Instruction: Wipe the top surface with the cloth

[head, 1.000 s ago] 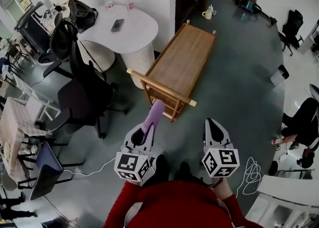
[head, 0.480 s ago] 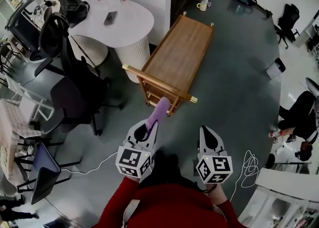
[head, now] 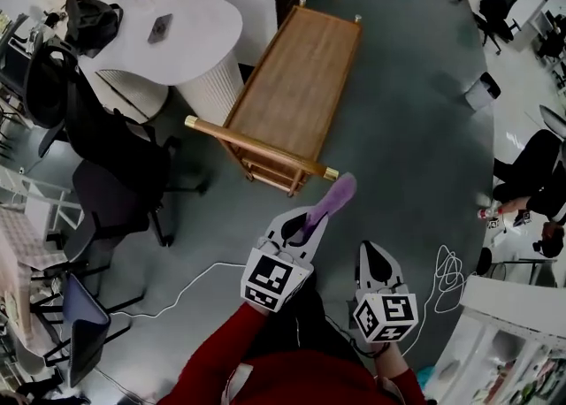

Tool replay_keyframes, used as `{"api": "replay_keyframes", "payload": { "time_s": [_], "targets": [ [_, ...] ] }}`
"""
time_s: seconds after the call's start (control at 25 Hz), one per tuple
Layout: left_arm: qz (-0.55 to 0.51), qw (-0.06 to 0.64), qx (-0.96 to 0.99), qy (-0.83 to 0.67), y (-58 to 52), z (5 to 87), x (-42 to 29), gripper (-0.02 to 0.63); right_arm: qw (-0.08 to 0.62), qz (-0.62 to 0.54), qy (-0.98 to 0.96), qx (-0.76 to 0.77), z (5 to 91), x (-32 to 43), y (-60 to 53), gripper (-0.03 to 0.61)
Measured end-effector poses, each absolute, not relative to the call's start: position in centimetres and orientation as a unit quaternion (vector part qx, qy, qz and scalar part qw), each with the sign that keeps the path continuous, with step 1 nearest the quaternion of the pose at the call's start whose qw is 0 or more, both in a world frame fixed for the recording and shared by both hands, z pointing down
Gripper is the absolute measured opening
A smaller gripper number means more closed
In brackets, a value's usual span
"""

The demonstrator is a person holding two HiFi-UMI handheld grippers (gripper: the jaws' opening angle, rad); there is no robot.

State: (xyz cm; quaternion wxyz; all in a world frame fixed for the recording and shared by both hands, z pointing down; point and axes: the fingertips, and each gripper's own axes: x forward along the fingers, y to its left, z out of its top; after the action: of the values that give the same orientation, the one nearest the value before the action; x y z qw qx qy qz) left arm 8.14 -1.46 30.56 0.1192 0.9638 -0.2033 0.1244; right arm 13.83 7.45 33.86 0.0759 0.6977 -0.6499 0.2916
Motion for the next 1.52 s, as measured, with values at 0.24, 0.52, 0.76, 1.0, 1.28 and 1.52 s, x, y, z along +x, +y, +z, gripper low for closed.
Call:
{"api": "replay_keyframes", "payload": {
  "time_s": [0.24, 0.52, 0.76, 1.0, 1.28, 1.52],
  "targets": [
    [0.149, 0.112, 0.961, -0.202, -3.5, 33.4, 9.3, 0.049, 0.075, 0.308, -0.636, 0.703, 34.4, 14.5, 8.6, 0.003],
    [0.146, 0.088, 0.935, -0.312, -12.2, 35.7, 2.4, 0.049, 0.088, 0.319, -0.669, 0.665, 36.3, 12.6, 6.5, 0.003],
    [0.146, 0.071, 0.887, -0.432, -20.0, 35.4, -8.0, 0.049, 0.112, 0.312, -0.711, 0.621, 37.9, 8.5, 2.3, 0.003],
    [0.146, 0.074, 0.851, -0.499, -23.0, 35.2, -14.0, 0.049, 0.113, 0.304, -0.735, 0.595, 37.3, 5.3, 1.0, 0.003],
    [0.138, 0.114, 0.884, -0.433, -16.6, 35.8, -11.9, 0.049, 0.116, 0.306, -0.717, 0.616, 36.9, 6.1, 2.3, 0.003],
    [0.192, 0.148, 0.936, -0.254, -4.5, 39.9, -1.1, 0.049, 0.114, 0.315, -0.679, 0.654, 37.0, 9.3, 5.6, 0.003]
  ]
}}
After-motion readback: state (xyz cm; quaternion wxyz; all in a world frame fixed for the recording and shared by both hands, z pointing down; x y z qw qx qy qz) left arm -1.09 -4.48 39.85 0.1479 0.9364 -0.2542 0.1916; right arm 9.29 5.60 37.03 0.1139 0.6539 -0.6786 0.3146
